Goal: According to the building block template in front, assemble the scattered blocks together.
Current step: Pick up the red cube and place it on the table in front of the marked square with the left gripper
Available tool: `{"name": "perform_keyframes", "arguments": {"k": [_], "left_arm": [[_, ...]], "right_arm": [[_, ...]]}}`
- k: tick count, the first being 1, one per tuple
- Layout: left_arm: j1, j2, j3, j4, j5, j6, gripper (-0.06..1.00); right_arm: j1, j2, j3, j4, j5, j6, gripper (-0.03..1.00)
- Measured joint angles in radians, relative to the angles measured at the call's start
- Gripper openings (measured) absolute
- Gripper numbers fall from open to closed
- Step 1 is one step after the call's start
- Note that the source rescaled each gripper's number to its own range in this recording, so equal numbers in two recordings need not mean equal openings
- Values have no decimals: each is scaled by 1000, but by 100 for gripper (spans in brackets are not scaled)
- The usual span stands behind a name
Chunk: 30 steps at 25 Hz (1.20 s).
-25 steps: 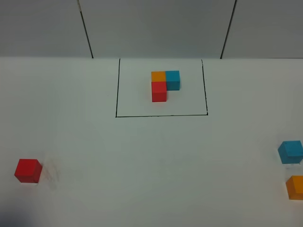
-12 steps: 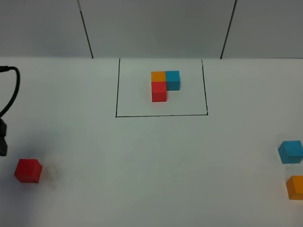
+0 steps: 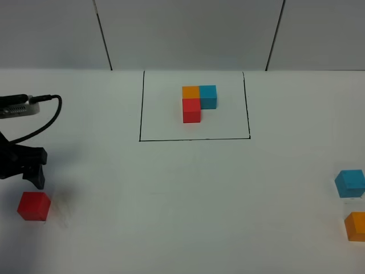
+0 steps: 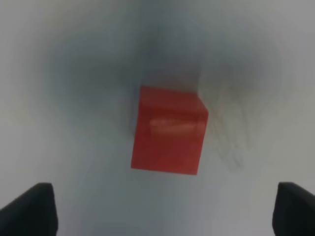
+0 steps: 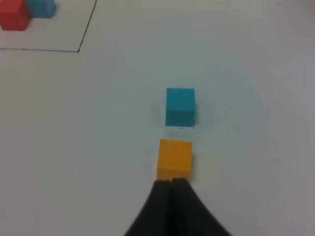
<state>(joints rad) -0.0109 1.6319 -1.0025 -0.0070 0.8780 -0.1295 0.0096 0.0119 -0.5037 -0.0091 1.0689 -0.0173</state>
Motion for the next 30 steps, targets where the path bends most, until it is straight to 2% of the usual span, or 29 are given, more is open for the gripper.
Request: {"name": "perform_keyframes", "arguments": {"k": [10, 30], "left_arm": [[0, 140, -1, -3, -82, 7, 92], [0, 209, -1, 7, -113, 8, 84]], "right_arm": [[0, 0, 0, 0, 0, 0, 0], [0, 0, 0, 0, 0, 0, 0]]}}
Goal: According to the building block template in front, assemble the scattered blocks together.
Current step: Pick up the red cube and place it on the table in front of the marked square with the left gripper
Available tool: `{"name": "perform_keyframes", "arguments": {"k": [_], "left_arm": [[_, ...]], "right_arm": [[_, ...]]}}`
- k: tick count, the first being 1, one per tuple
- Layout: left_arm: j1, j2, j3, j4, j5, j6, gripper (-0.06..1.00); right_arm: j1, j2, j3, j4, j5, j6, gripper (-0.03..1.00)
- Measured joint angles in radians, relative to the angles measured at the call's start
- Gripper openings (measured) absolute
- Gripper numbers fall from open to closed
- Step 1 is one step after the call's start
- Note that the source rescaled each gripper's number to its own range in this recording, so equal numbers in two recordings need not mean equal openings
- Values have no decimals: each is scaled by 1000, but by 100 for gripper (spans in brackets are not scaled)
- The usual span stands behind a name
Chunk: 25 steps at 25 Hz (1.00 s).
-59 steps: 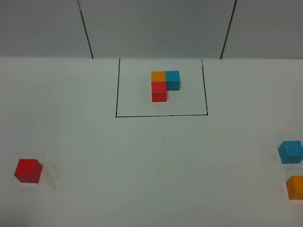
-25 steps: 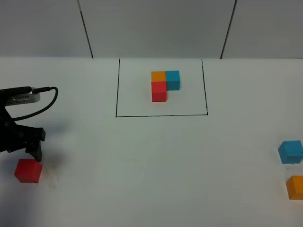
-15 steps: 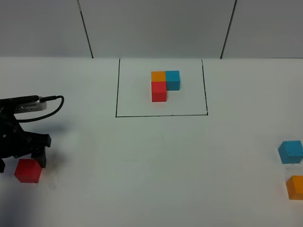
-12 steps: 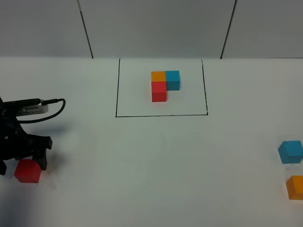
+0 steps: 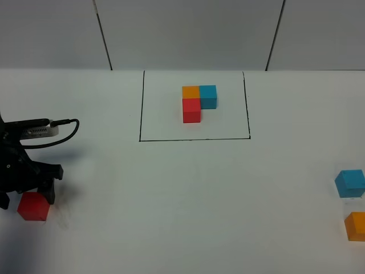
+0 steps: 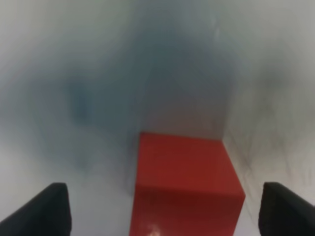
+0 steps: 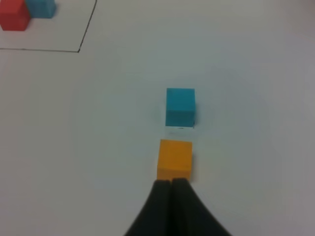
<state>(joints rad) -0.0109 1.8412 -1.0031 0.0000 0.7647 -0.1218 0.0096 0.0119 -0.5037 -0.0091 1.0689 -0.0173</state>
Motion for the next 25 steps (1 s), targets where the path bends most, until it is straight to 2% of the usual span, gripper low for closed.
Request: {"name": "perform_keyframes", "arguments": {"k": [25], "left_arm": [[0, 59, 0, 0, -19, 0, 81]], "right_arm": [[0, 0, 0, 0, 0, 0, 0]]}}
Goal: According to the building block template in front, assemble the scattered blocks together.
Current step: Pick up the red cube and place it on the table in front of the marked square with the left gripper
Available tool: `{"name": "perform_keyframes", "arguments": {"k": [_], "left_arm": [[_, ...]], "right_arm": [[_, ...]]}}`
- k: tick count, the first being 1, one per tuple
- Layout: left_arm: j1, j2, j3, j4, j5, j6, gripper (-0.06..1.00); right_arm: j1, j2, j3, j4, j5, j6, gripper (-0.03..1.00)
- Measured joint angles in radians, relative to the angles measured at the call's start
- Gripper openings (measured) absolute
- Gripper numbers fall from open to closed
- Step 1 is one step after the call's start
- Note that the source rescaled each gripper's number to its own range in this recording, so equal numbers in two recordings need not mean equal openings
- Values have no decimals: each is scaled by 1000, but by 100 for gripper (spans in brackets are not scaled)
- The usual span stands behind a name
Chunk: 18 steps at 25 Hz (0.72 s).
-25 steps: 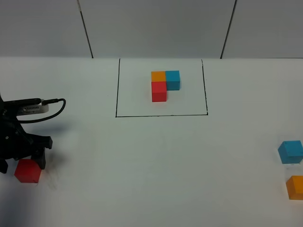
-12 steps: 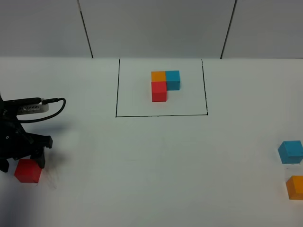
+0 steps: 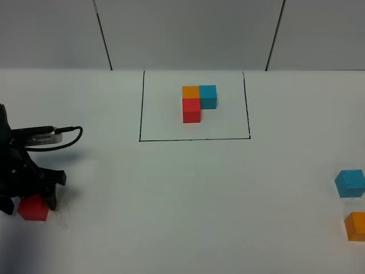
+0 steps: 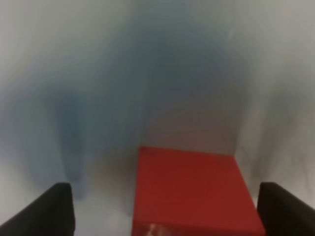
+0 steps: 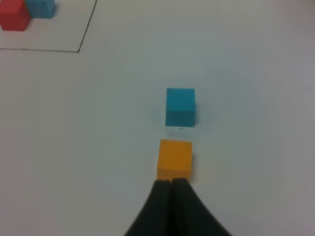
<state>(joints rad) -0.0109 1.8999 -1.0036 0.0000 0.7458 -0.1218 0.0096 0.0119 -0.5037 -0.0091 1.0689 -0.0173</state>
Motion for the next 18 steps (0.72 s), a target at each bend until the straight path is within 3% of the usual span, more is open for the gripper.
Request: {"name": "perform_keyframes", "arguments": {"k": [6, 7, 8, 10, 15, 18], "left_arm": [[0, 0, 0, 0, 18, 0, 67], [0, 0, 0, 0, 20, 0, 62], [0, 0, 0, 9, 27, 4, 49], [0, 0, -3, 40, 42, 30, 49], [-63, 0, -59, 152, 141, 238, 49], [-150, 0, -121, 151, 164, 416, 49]], "right_arm": [[0, 0, 0, 0, 0, 0, 0], [0, 0, 0, 0, 0, 0, 0], [0, 0, 0, 0, 0, 0, 0], [0, 0, 0, 0, 0, 0, 0], [0, 0, 0, 0, 0, 0, 0], [0, 0, 0, 0, 0, 0, 0]]}}
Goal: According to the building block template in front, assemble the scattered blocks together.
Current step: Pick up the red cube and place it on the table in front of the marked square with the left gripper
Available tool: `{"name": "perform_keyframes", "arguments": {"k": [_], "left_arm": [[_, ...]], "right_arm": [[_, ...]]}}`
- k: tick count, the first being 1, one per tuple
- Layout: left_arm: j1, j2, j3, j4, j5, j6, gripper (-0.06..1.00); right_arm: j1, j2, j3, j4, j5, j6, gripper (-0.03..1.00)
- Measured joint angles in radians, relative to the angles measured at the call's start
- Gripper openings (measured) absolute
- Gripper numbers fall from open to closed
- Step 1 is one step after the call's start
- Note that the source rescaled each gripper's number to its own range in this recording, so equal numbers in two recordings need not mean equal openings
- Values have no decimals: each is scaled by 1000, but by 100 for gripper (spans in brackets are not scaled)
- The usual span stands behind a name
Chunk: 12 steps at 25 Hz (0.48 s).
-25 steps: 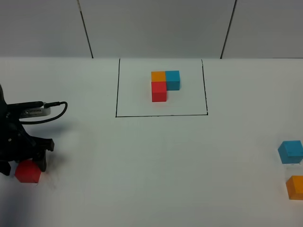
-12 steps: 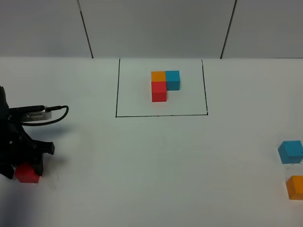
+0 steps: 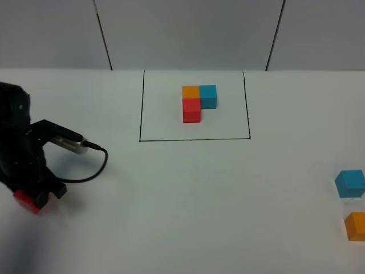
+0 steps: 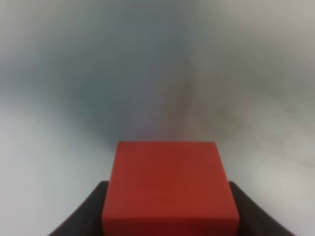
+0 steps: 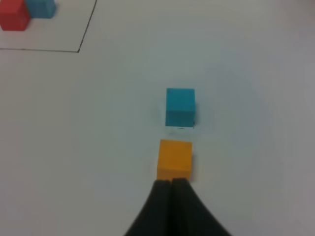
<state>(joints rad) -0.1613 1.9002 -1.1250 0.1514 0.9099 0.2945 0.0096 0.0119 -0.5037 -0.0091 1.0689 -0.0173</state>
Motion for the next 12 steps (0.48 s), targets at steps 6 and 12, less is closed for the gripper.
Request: {"name": "perform_keyframes", "arguments": {"k": [6, 12], "left_arm": [[-258, 1, -89, -151, -34, 429, 49], [-486, 65, -202, -216, -135, 586, 49]], "right_arm": [[0, 0, 0, 0, 0, 0, 0], [0, 0, 0, 0, 0, 0, 0]]}}
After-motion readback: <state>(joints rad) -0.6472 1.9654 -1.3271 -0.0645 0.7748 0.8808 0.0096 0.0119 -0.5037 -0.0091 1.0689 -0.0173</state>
